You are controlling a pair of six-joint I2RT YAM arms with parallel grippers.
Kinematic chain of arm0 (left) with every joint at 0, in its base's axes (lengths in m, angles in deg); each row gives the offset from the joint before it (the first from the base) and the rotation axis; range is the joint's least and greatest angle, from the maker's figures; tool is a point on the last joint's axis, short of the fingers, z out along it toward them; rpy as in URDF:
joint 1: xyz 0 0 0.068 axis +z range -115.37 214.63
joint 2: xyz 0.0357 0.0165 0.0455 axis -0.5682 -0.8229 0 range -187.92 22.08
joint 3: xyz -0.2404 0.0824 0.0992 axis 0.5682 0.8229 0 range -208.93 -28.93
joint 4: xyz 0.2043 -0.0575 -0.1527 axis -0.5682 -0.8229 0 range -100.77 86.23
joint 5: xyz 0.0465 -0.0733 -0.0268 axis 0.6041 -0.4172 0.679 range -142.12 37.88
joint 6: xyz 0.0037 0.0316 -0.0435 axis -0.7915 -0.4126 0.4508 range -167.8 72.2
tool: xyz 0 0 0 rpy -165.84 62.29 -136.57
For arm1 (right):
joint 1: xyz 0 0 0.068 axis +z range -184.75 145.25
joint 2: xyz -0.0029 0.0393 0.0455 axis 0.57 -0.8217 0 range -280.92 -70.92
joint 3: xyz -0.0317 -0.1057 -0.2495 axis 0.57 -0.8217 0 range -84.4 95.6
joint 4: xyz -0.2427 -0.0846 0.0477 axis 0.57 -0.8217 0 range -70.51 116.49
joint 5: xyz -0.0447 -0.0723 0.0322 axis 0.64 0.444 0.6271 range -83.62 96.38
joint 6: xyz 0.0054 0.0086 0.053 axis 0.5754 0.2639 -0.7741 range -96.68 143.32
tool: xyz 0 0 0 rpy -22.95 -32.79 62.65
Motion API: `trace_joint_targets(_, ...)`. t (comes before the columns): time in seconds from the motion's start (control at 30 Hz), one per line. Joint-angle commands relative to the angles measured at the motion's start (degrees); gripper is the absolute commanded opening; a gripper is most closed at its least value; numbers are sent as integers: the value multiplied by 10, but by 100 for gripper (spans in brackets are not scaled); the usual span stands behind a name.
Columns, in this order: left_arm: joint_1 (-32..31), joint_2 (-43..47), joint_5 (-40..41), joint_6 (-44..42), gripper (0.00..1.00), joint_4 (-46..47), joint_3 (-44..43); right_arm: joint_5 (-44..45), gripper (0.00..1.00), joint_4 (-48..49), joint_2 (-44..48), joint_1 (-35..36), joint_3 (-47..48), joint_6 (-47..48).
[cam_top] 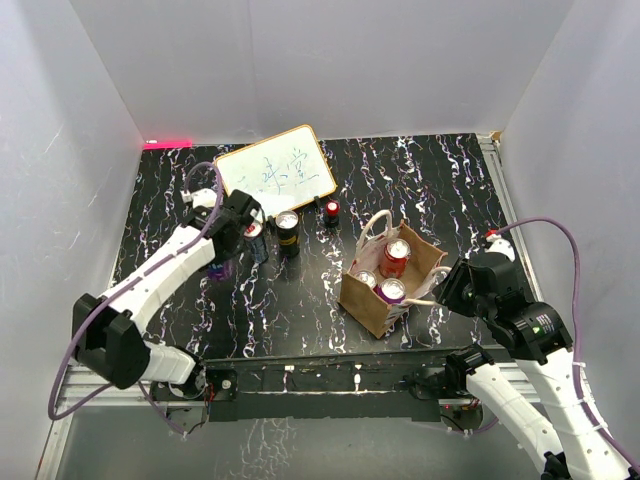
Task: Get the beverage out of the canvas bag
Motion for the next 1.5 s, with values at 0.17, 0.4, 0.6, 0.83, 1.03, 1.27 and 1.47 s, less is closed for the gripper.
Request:
trace_joint_targets(0.17,96,-58,42,-27,0,109,-31,-13,37,38,14,3,-5,21)
trace_joint_targets(0.4,115,-79,1,-48,0,190,-9,-12,38,36,10,4,-4,19)
trace_joint_targets(0.6,120,-86,9,-67,0,239,15,-18,38,35,6,4,-4,25)
trace_joint_targets(0.83,132,-90,5,-78,0,267,38,-24,40,42,21,4,-6,31)
trace_joint_targets(1.03,139,-93,-18,-59,0,271,60,-25,40,42,19,5,-6,32)
trace_joint_targets(1.27,145,-95,-38,-49,2,280,82,-28,41,42,23,4,-6,33)
trace_joint_targets(1.47,148,-87,-46,-33,33,261,82,-35,41,44,24,6,-8,37)
